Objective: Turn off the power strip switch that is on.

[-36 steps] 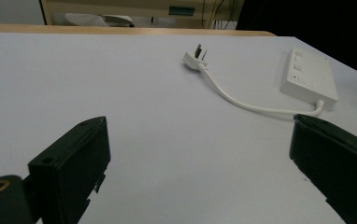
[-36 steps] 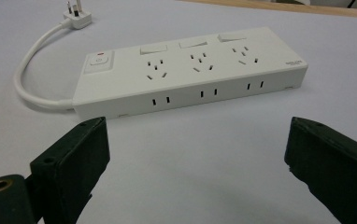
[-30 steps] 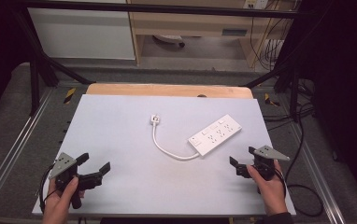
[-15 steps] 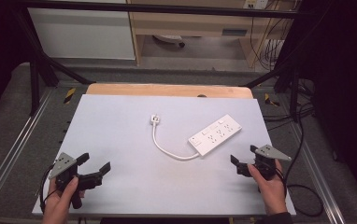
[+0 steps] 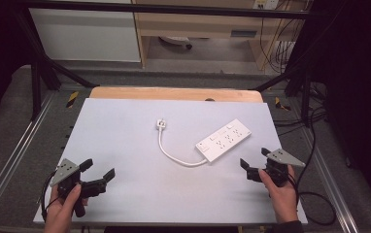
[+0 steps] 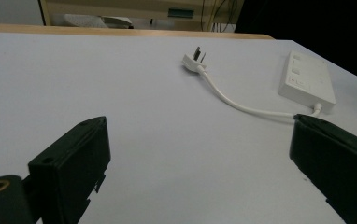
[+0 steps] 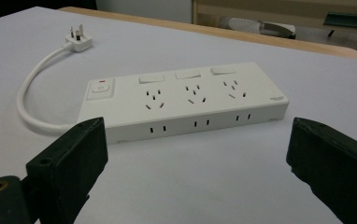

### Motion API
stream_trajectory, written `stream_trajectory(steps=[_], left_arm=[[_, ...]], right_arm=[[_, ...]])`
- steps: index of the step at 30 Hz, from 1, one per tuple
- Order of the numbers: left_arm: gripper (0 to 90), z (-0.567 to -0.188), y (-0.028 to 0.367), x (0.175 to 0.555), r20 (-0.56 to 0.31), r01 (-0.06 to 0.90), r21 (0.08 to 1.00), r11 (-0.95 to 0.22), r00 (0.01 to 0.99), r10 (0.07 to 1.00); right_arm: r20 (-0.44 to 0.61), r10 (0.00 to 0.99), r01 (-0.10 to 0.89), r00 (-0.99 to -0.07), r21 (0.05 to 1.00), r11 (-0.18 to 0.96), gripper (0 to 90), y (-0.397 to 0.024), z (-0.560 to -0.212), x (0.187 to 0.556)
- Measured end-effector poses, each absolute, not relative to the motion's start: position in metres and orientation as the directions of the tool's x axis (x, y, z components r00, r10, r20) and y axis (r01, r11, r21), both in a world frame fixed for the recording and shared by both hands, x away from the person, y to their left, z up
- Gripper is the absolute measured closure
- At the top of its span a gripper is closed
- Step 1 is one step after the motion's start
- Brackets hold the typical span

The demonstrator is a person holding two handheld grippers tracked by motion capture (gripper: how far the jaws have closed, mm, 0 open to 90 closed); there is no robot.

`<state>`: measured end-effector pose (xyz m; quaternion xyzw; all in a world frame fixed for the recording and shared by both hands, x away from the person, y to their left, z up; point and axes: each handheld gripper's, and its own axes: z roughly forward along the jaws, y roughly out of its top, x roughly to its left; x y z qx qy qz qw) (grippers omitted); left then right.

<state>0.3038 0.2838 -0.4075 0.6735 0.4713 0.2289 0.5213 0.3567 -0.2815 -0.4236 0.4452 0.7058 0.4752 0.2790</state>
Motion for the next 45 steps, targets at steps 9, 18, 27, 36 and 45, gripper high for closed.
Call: stream_trajectory(steps=[9,18,27,36,45], left_arm=[[5.2,-0.407,0.283,0.303,-0.179,0.393,0.919,-0.017,0.457,0.871],[5.2,-0.408,0.282,0.303,-0.170,0.391,0.920,-0.030,0.465,0.869],[5.2,-0.407,0.279,0.303,-0.164,0.393,0.919,-0.038,0.469,0.868],[5.2,-0.408,0.281,0.303,-0.168,0.399,0.916,-0.035,0.463,0.870],[5.2,-0.409,0.281,0.303,-0.165,0.400,0.916,-0.039,0.463,0.871]], right_arm=[[0.021,0.889,0.347,-0.458,0.925,0.157,4.9,-0.277,-0.419,0.359],[-0.012,0.885,0.333,-0.466,0.924,0.188,3.2,-0.265,-0.411,0.365],[-0.021,0.888,0.304,-0.459,0.936,0.179,3.0,-0.260,-0.403,0.367],[-0.008,0.896,0.309,-0.445,0.937,0.162,3.1,-0.256,-0.396,0.381],[-0.026,0.893,0.300,-0.448,0.937,0.178,3.3,-0.242,-0.385,0.398]])
